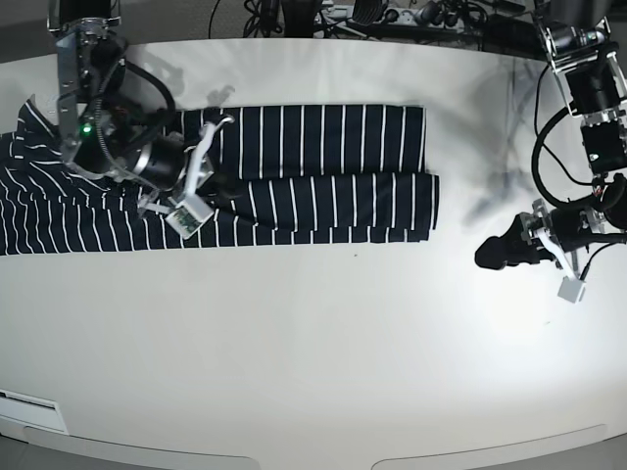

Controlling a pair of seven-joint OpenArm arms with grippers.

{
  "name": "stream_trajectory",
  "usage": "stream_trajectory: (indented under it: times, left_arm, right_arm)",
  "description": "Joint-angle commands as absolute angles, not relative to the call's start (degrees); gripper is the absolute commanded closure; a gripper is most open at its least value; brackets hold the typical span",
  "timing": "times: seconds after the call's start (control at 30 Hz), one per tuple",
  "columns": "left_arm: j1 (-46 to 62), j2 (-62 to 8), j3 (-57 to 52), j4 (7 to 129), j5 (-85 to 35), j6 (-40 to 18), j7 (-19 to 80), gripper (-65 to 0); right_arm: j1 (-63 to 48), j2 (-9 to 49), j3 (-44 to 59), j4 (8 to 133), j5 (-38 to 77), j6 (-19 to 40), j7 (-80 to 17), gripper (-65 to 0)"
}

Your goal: Fold the T-shirt properly

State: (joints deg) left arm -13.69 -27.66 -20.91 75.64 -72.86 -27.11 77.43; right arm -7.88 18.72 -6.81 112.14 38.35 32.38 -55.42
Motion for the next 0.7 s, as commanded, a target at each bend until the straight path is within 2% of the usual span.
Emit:
stream_trajectory:
  times: [0.0, 0.2, 0.47, 0.67]
  left_arm:
    - [-15.0, -28.9, -21.1, 76.5, -74.3, -27.5, 76.8, -37.5]
    - [-14.7, -28.9, -21.1, 76.5, -74.0, -27.4, 76.8, -37.5]
    - [-12.9, -28.6, -21.1, 76.5, -74.1, -27.4, 76.7, -37.5]
    - [-12.9, -28.6, -21.1, 76.5, -74.3, -27.4, 76.5, -37.5]
  right_arm:
    - [-7.1, 18.8, -8.7, 113.1, 37.4, 32.3, -53.2, 0.0]
    - [-7.1, 15.7, -16.3, 113.1, 31.1, 32.3, -49.6, 0.0]
    - [-6.6, 9.1, -16.5, 107.3, 23.8, 28.9, -44.8, 0.0]
    - [-6.3, 8.4, -17.5, 102.1, 19.0, 26.6, -44.6, 0.0]
